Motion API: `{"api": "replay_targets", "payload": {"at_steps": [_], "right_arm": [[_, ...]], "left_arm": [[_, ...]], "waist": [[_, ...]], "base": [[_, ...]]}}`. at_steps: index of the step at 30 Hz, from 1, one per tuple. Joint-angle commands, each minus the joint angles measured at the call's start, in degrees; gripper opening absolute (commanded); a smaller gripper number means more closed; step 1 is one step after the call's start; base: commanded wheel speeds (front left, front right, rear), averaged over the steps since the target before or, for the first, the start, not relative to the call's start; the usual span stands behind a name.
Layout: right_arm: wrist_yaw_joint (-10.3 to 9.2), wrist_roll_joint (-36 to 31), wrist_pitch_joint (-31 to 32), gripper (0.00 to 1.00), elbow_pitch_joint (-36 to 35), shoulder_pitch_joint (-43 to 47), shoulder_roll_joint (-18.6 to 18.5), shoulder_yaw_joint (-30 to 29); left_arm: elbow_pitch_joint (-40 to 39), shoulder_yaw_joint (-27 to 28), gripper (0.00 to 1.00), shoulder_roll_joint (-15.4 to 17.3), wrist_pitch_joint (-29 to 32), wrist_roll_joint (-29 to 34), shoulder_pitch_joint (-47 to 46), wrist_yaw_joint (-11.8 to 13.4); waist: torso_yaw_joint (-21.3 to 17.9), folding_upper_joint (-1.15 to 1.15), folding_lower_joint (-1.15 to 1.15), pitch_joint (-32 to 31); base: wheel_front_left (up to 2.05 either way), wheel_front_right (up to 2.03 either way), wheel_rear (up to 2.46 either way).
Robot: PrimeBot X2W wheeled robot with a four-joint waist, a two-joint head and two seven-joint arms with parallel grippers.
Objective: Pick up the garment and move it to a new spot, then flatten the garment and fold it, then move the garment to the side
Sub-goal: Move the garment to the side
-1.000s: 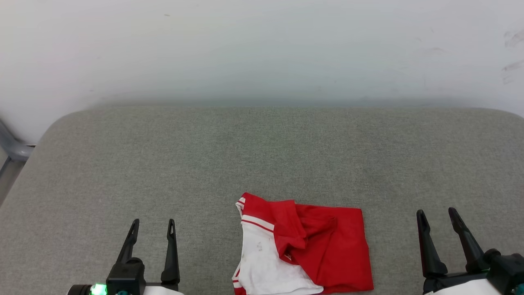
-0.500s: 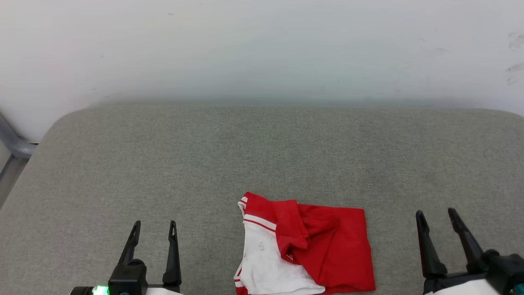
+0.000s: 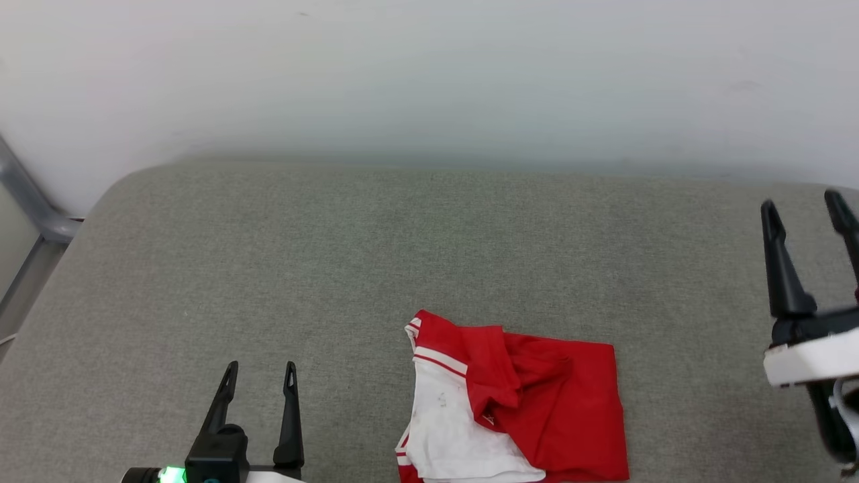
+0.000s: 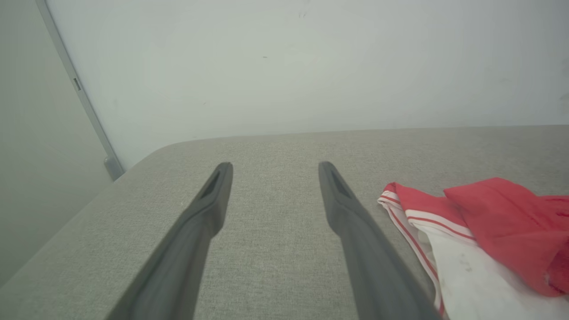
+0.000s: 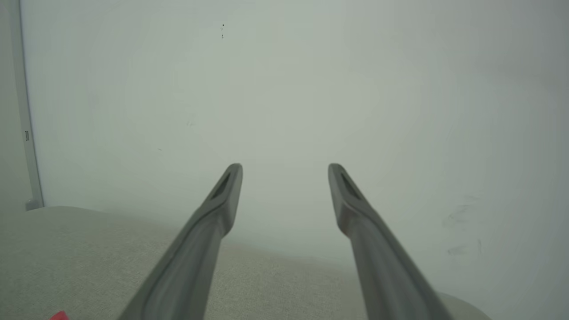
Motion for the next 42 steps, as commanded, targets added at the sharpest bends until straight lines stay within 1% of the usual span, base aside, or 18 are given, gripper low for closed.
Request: {"api": "replay_targets", "payload": {"at_steps": [1,3,6,10,13,17,18,21,24,27,31,35,40,42], "right_arm": [[-0.05,0.6,1.1,1.0,0.4,-1.8,-1.5,1.0],[-0.06,1.9,3.4,1.0,0.9,-4.5,-4.0,2.8],[-0.05,5.8,9.2,1.0,2.6,-8.0,-7.2,6.2],[-0.05,12.0,19.4,1.0,3.7,-11.2,-11.6,13.0],[-0.05,16.9,27.2,1.0,3.5,-12.2,-14.0,18.6],[-0.05,23.7,38.1,1.0,4.8,-12.4,-15.9,23.2],[-0.05,28.3,44.9,1.0,6.4,-11.3,-16.5,24.7],[-0.05,31.9,49.5,1.0,7.9,-10.1,-16.6,25.5],[-0.05,34.0,52.0,1.0,9.1,-9.0,-16.2,26.0],[-0.05,35.3,52.7,1.0,10.3,-7.7,-15.3,26.4],[-0.05,35.9,51.8,1.0,12.7,-7.0,-13.7,26.5],[-0.05,36.2,50.8,1.0,16.4,-6.6,-11.2,27.6],[-0.04,36.9,50.3,1.0,20.6,-5.9,-8.4,31.1],[-0.04,36.6,49.8,1.0,21.5,-5.3,-8.0,32.8]], "left_arm": [[0.0,-0.1,1.0,-0.2,-0.1,0.1,-0.3,-0.1],[0.0,-0.2,1.0,-0.2,-0.1,0.1,-0.3,-0.1],[0.1,-0.4,1.0,-0.2,-0.1,0.1,-0.8,-0.2],[0.1,-0.5,1.0,-0.2,-0.1,0.1,-1.4,-0.2],[0.0,-0.6,1.0,-0.3,-0.1,-0.1,-1.6,-0.2],[0.1,-0.8,1.0,-0.4,-0.1,-0.2,-2.3,-0.2],[0.1,-1.1,1.0,-0.6,-0.1,-0.2,-3.0,-0.3],[0.1,-1.5,1.0,-0.6,-0.1,-0.3,-3.8,-0.3],[0.0,-1.8,1.0,-0.7,-0.1,-0.3,-4.4,-0.5],[0.1,-2.0,1.0,-0.8,-0.1,-0.4,-5.1,-0.5],[0.2,-2.6,1.0,-0.9,-0.1,-0.3,-6.1,-0.8],[0.4,-2.9,1.0,-1.1,-0.1,-0.4,-7.5,-0.8],[0.7,-2.9,1.0,-1.2,-0.1,-0.4,-8.5,-0.8],[0.8,-3.0,1.0,-1.2,-0.1,-0.4,-8.8,-0.8]], "waist": [[0.3,0.0,0.0,0.1],[0.6,0.0,0.0,0.3],[1.2,0.0,0.0,0.9],[1.7,0.0,0.0,1.6],[1.9,0.0,0.0,2.3],[2.1,0.0,0.0,3.4],[2.5,0.0,0.0,4.3],[2.9,0.0,0.0,5.4],[3.4,0.0,0.0,6.5],[3.9,0.0,0.0,7.6],[4.8,0.0,0.0,9.4],[5.9,0.0,0.0,10.7],[7.0,0.0,0.0,11.6],[7.5,0.0,0.0,11.8]], "base": [[0.0,0.0,0.0],[0.0,0.0,0.0],[0.0,0.0,0.0],[0.0,0.0,0.0],[0.0,0.0,0.0],[0.0,0.0,0.0],[0.0,0.0,0.0],[0.0,0.0,0.0],[0.0,0.0,0.0],[0.0,0.0,0.0],[0.0,0.0,0.0],[0.0,0.0,0.0],[0.0,0.0,0.0],[0.0,0.0,0.0]]}}
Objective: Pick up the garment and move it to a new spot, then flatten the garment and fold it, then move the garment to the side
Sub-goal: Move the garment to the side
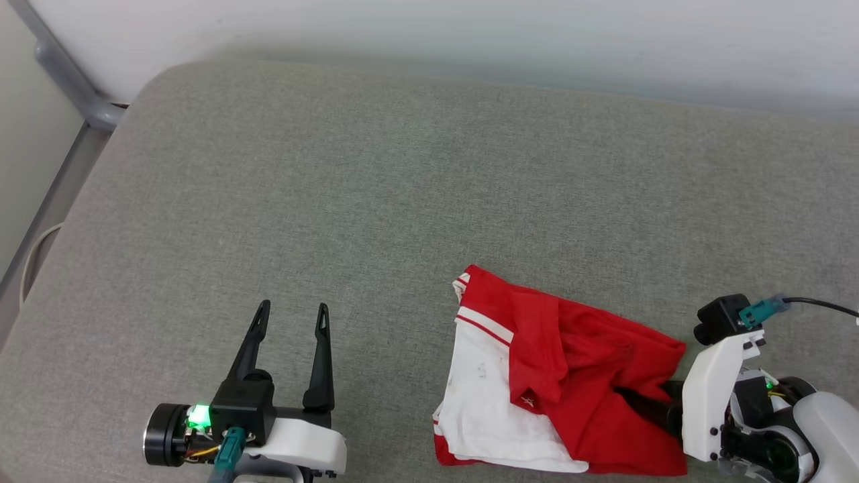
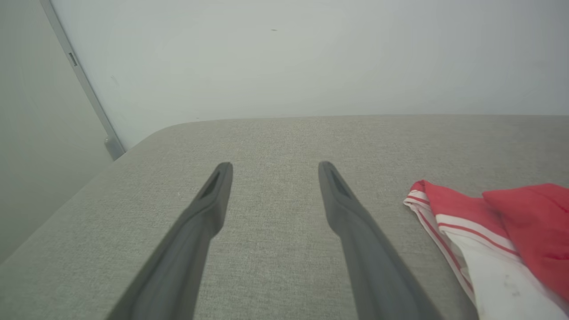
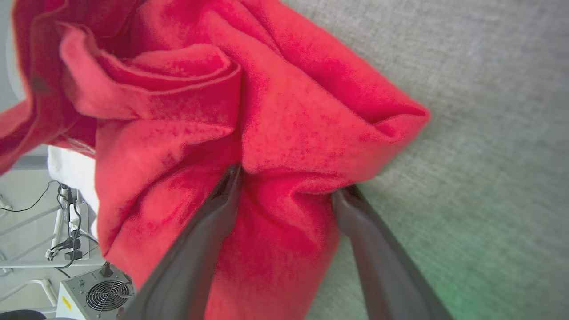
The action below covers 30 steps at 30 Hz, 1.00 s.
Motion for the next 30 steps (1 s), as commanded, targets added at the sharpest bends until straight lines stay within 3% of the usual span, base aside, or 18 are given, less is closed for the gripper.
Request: {"api": "replay_targets", "payload": {"at_steps": [1,3,4,5,16,23,30], "right_arm": [[-0.03,-0.3,0.0,1.0,2.4,2.6,2.2,3.5],[-0.03,0.3,-1.5,0.98,2.5,2.3,2.1,4.3],[-0.03,0.2,-2.7,0.28,2.4,1.9,1.8,4.4],[-0.03,0.1,-3.5,0.0,2.2,1.5,1.4,4.8],[-0.04,-0.9,-13.2,0.0,-3.5,-3.9,-4.1,6.8],[-0.04,-5.5,-16.3,0.0,-8.2,-8.5,-9.1,9.9],[-0.04,-6.7,-16.1,0.0,-11.9,-11.5,-14.0,9.4]], "left_arm": [[0.1,0.2,1.0,0.0,-0.1,0.1,-0.8,0.1],[0.2,0.3,1.0,-0.1,-0.1,0.0,-0.8,0.2],[0.2,0.4,1.0,-0.1,-0.1,-0.1,-0.6,0.2],[0.3,0.5,1.0,-0.1,-0.1,-0.1,-0.5,0.3],[0.3,1.3,1.0,-0.2,-0.1,-0.4,1.5,0.6],[-0.1,2.5,1.0,-0.1,-0.1,-0.6,2.2,0.2],[-0.6,3.0,1.0,-0.2,-0.1,-0.3,1.3,-0.2]], "waist": [[0.4,0.0,0.0,0.2],[0.6,0.0,0.0,0.1],[0.7,0.0,0.0,0.0],[0.7,0.0,0.0,-0.1],[-2.2,0.0,0.0,-2.6],[-8.3,0.0,0.0,-3.5],[-14.8,0.0,0.0,-2.7]], "base": [[0.0,0.0,0.0],[0.0,0.0,0.0],[0.0,0.0,0.0],[0.0,0.0,0.0],[0.0,0.0,0.0],[0.0,0.0,0.0],[0.0,0.0,0.0]]}}
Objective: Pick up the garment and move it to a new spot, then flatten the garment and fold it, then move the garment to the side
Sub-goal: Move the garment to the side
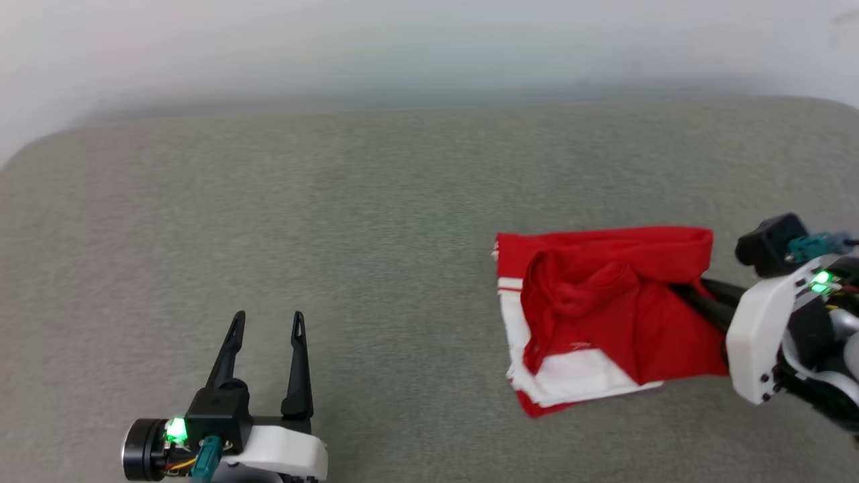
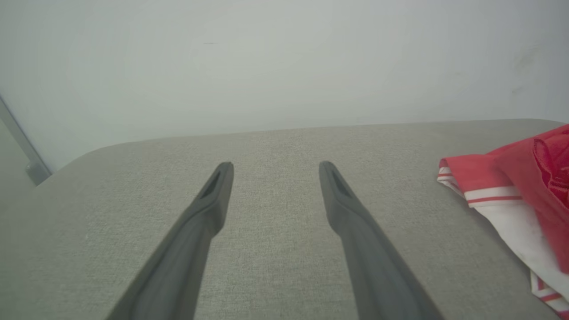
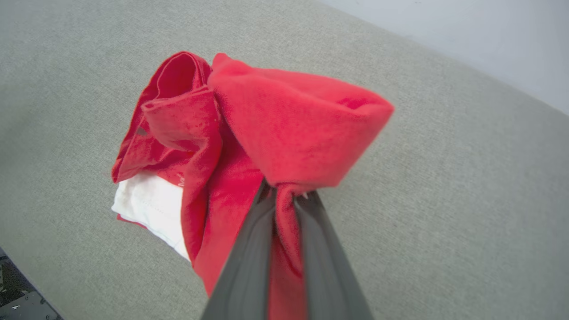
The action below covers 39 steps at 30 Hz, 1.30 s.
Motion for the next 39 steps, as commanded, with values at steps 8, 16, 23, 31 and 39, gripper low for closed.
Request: {"api": "replay_targets", "payload": {"at_steps": [8,16,23,31,39], "right_arm": [[-0.05,0.2,0.7,0.0,-0.4,-4.5,-2.7,-2.7],[-0.06,0.7,2.7,0.0,4.3,-7.7,-7.5,-6.5],[-0.07,0.1,3.6,0.0,11.6,-10.1,-12.9,-10.5],[-0.07,-2.7,3.7,0.0,20.7,-14.1,-15.9,-15.1],[-0.07,-7.5,2.7,0.0,28.2,-17.5,-15.2,-19.5]], "left_arm": [[-0.8,0.9,1.0,0.7,-0.1,0.7,-2.7,-0.5],[-2.2,0.4,1.0,1.4,-0.1,1.9,-6.4,-1.1],[-4.2,-0.6,1.0,2.1,-0.1,2.6,-10.0,-1.4],[-5.6,-2.2,1.0,1.9,-0.1,2.7,-13.3,-1.2],[-6.4,-2.7,1.0,2.0,-0.1,2.6,-14.4,-0.4]], "waist": [[-7.4,0.0,0.0,4.2],[-8.2,0.0,0.0,10.1],[-6.9,0.0,0.0,16.1],[-5.1,0.0,0.0,20.6],[-3.3,0.0,0.0,21.5]], "base": [[0.0,0.0,0.0],[0.0,0.0,0.0],[0.0,0.0,0.0],[0.0,0.0,0.0],[0.0,0.0,0.0]]}}
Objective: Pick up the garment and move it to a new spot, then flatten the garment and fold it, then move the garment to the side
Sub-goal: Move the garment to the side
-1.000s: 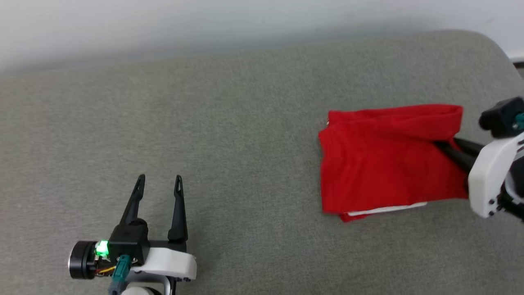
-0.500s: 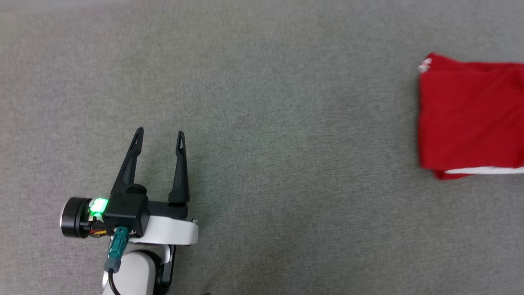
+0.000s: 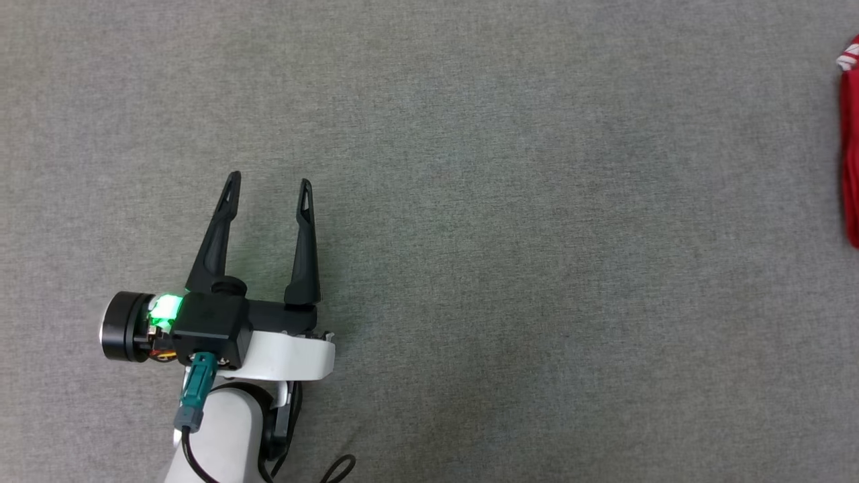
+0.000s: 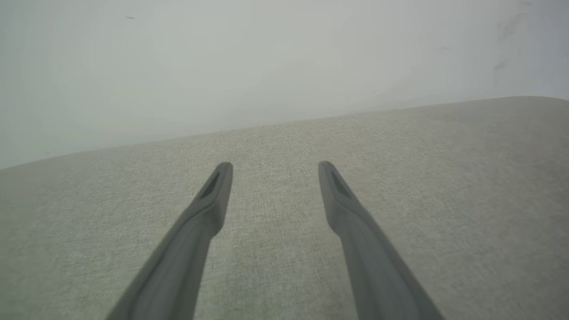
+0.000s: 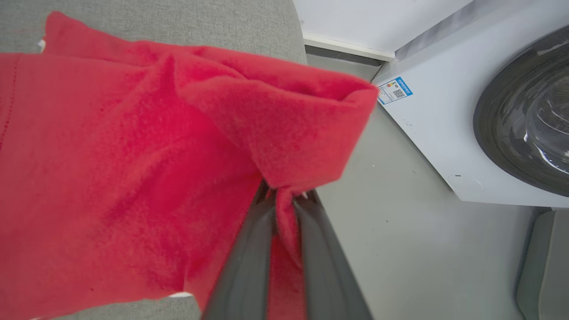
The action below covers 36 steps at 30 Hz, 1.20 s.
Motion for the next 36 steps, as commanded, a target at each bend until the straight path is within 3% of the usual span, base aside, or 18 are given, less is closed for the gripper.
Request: {"api": "replay_targets", "payload": {"at_steps": [1,3,4,5,6,14,23,29,36], "right_arm": [[-0.09,-1.2,-0.2,0.0,0.9,-1.0,0.7,-0.3],[-0.1,-2.3,-0.5,0.0,1.8,-1.6,1.4,-1.1],[-0.09,-2.8,-0.6,0.18,2.3,-1.8,2.0,-1.4],[-0.09,-3.4,-0.8,0.92,2.7,-1.8,2.5,-1.7],[-0.1,-4.2,-1.5,1.0,3.0,-2.0,2.8,-2.0],[-0.09,-10.6,-7.4,1.0,3.1,-1.9,5.9,-3.9],[-0.09,-17.5,-22.2,1.0,-0.7,-0.4,10.6,-9.2],[-0.08,-23.4,-34.2,1.0,-5.1,2.7,18.6,-14.8],[-0.08,-26.8,-37.7,1.0,-15.5,9.3,29.4,-17.5]], "left_arm": [[-0.4,0.1,1.0,0.3,-0.1,-0.2,-0.3,0.3],[-0.5,0.1,1.0,0.3,-0.1,-0.3,0.1,0.6],[-0.5,0.1,1.0,0.3,-0.1,-0.3,0.3,0.7],[-0.5,0.0,1.0,0.3,-0.1,-0.4,0.5,0.8],[-0.4,0.0,1.0,0.3,-0.1,-0.5,0.8,0.8],[0.6,0.3,1.0,0.3,-0.1,-1.1,3.3,1.8],[2.0,1.4,1.0,0.4,-0.1,-1.8,7.9,2.6],[2.8,2.7,1.0,1.0,-0.1,-2.2,11.5,2.8],[4.0,3.6,1.0,1.2,-0.1,-2.7,14.2,2.5]], "waist": [[0.2,0.0,-0.01,-0.1],[0.3,0.0,-0.01,-0.2],[0.4,0.0,-0.01,-0.4],[0.4,0.0,-0.01,-0.6],[0.4,0.0,-0.01,-0.9],[0.2,0.0,-0.01,-6.2],[0.5,0.0,-0.01,-13.1],[1.7,0.0,-0.01,-17.5],[3.6,0.0,-0.01,-21.4]], "base": [[0.0,0.0,0.0],[0.0,0.0,0.0],[0.0,0.0,0.0],[0.0,0.0,0.0],[0.0,0.0,0.0],[0.0,0.0,0.0],[0.0,0.0,0.0],[0.0,0.0,0.0],[0.0,0.0,0.0]]}}
